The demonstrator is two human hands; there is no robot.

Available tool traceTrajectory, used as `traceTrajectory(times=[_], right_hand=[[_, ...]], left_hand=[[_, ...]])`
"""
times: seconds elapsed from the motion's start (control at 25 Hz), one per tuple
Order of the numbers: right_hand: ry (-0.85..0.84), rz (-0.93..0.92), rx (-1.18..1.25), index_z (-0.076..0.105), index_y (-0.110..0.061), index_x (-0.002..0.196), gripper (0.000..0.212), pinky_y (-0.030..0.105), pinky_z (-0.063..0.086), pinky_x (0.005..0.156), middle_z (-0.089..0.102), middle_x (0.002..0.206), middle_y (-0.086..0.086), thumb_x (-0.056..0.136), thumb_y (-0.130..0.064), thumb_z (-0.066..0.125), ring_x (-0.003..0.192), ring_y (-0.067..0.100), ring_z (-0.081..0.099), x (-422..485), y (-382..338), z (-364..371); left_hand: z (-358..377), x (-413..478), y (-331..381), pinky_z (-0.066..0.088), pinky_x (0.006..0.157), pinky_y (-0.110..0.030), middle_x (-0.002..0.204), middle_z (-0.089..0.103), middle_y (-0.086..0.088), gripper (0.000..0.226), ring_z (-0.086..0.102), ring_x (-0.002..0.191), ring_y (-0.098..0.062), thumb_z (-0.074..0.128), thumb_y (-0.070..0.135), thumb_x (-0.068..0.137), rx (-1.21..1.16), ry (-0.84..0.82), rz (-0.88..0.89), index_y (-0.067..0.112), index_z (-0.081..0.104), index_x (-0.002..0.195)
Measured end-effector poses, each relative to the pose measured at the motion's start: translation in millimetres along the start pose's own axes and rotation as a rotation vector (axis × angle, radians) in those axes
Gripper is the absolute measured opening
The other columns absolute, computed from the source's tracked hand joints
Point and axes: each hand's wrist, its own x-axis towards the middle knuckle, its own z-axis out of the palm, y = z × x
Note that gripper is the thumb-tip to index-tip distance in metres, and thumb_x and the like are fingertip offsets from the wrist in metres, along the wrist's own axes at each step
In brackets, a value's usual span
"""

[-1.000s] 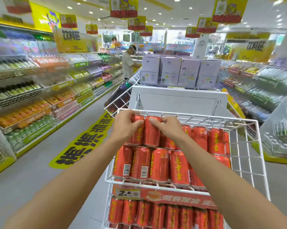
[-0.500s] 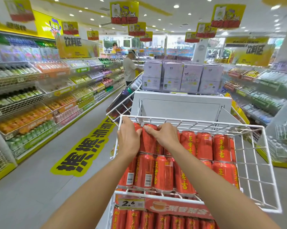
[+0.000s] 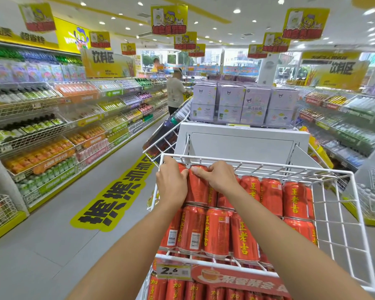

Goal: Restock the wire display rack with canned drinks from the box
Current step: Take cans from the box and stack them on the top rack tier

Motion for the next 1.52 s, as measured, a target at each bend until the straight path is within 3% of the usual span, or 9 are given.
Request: traceTrajectory(times=[0.16,0.44,0.76,0.84,0.92,1.0,1.12,1.28,1.52], right_hand=[[0.034,-0.017,-0.008,0.039,-0.013,0.051,0.076,0.038,0.026,0.053,0.038,0.047,0.005,0.076,-0.078,0.069,0.057,0.029,0.044,-3.0,2.1,7.3],[0.05,0.012,-0.003,0.046,-0.011,0.052,0.079,0.037,0.034,0.054,0.05,0.054,0.009,0.074,-0.085,0.064,0.066,0.031,0.059,-3.8,4.1,11.3],[0.009,0.027,0.059,0.046,-0.012,0.06,0.067,0.039,0.044,0.067,0.053,0.062,0.01,0.094,-0.07,0.051,0.076,0.035,0.062,-11.2,2.2,-1.3],[-0.025,-0.049,0.003,0.054,-0.013,0.069,0.063,0.039,0.045,0.074,0.059,0.071,0.009,0.099,-0.067,0.042,0.082,0.033,0.062,-21.3,6.8,-10.3],[-0.058,-0.136,-0.086,0.071,-0.013,0.101,0.073,0.04,0.048,0.091,0.072,0.104,0.011,0.094,-0.075,0.032,0.107,0.032,0.064,-38.5,12.6,-20.9],[-0.088,-0.21,-0.196,0.062,-0.013,0.134,0.076,0.044,0.044,0.107,0.065,0.135,0.014,0.096,-0.072,0.033,0.13,0.033,0.055,-62.1,18.1,-33.9],[-0.136,-0.244,-0.338,0.041,-0.019,0.155,0.069,0.049,0.033,0.12,0.044,0.157,0.013,0.102,-0.063,0.038,0.148,0.033,0.036,-112.1,25.0,-61.3],[-0.097,-0.175,-0.523,0.036,-0.022,0.159,0.075,0.047,0.028,0.123,0.038,0.161,0.018,0.099,-0.066,0.038,0.151,0.033,0.03,-192.6,51.2,-91.5],[-0.166,-0.124,-0.592,0.04,-0.014,0.157,0.075,0.05,0.033,0.12,0.042,0.156,0.024,0.1,-0.063,0.04,0.145,0.041,0.038,-297.3,99.9,-59.8]], left_hand=[[1.1,-4.4,5.1,0.046,0.083,-0.047,0.111,0.065,-0.022,0.031,0.062,0.107,-0.044,0.065,0.026,0.097,0.127,0.007,0.014,0.001,0.055,0.113],[-5.8,-6.0,7.3,0.046,0.078,-0.045,0.104,0.068,-0.02,0.026,0.063,0.102,-0.043,0.064,0.029,0.098,0.252,-0.018,0.069,0.003,0.063,0.097],[-17.5,-13.2,10.3,0.032,0.066,-0.037,0.093,0.065,-0.018,0.035,0.064,0.089,-0.042,0.064,0.031,0.097,0.238,-0.001,0.155,0.013,0.046,0.073],[-27.0,-16.3,4.4,0.033,0.066,-0.036,0.088,0.065,-0.013,0.037,0.062,0.086,-0.04,0.062,0.038,0.098,0.242,-0.017,0.212,0.014,0.045,0.075],[-39.6,-22.4,-7.4,0.038,0.064,-0.038,0.085,0.062,-0.008,0.038,0.06,0.084,-0.037,0.059,0.045,0.097,0.251,-0.063,0.29,0.014,0.046,0.079],[-52.6,-31.8,-19.6,0.047,0.068,-0.041,0.091,0.06,-0.004,0.038,0.06,0.089,-0.033,0.055,0.051,0.096,0.328,-0.164,0.393,0.014,0.051,0.087],[-69.0,-55.3,-24.8,0.049,0.079,-0.043,0.098,0.06,-0.005,0.047,0.06,0.098,-0.031,0.049,0.059,0.094,0.394,-0.315,0.553,0.013,0.056,0.1],[-74.0,-119.4,-10.7,0.048,0.098,-0.05,0.121,0.063,-0.017,0.082,0.057,0.116,-0.037,0.023,0.067,0.083,0.353,-0.456,0.723,0.006,0.058,0.127],[-27.2,-233.1,-60.0,0.046,0.101,-0.05,0.126,0.063,-0.018,0.068,0.057,0.12,-0.037,0.042,0.056,0.091,0.181,-0.575,0.786,0.003,0.056,0.132]])
